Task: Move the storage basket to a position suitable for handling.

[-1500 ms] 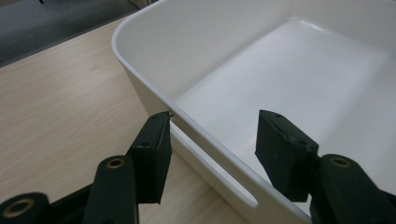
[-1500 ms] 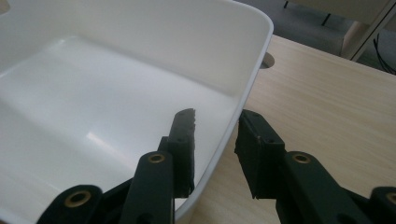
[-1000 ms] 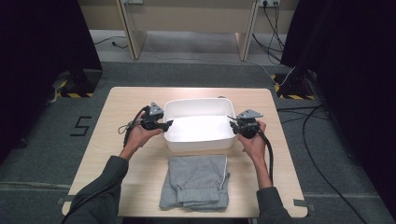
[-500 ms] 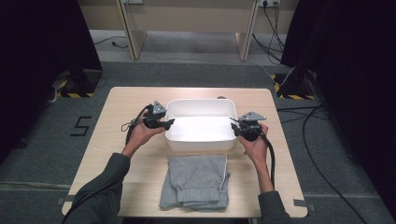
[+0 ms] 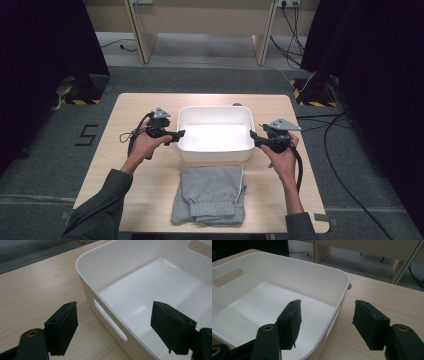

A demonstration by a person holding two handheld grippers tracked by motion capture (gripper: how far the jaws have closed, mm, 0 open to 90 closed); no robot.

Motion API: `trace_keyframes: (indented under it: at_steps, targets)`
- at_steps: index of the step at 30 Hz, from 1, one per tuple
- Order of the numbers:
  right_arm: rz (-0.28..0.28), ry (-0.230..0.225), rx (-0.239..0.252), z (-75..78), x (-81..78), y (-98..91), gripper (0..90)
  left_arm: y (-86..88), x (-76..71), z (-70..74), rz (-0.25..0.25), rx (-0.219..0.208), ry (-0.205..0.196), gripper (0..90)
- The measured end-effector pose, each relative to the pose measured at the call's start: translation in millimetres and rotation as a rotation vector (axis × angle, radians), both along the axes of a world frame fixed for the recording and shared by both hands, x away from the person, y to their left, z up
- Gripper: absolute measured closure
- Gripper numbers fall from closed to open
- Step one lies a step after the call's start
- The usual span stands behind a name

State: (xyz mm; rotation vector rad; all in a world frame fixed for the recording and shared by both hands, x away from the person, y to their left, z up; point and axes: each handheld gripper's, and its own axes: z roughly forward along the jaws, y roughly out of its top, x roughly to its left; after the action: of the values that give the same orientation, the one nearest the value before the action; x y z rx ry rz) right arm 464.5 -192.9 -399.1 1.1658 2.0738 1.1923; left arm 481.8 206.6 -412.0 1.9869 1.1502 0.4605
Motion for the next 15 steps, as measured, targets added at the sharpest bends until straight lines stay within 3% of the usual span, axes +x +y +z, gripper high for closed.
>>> trace_keyframes:
  at_steps: [3,4,9,11,15]
  targets:
    - [0.015,-0.001,0.021,6.2,-9.5,-2.8,37.2,2.4,-6.9,5.3,0.019,0.000,-0.008,18.5]
    - [0.020,-0.001,0.024,8.0,-13.9,-3.9,36.6,6.2,-16.4,10.9,0.002,-0.009,-0.007,18.5]
    - [0.028,0.005,0.041,10.8,-33.9,-12.0,35.9,11.0,-34.6,19.1,-0.009,-0.010,-0.015,17.4]
    - [0.020,0.016,0.058,8.7,-45.7,-17.6,35.8,14.8,-47.9,22.6,-0.007,-0.063,-0.021,16.9]
    - [0.018,0.020,0.068,5.0,-55.8,-21.9,35.8,18.3,-60.5,23.5,-0.017,-0.101,-0.026,16.9]
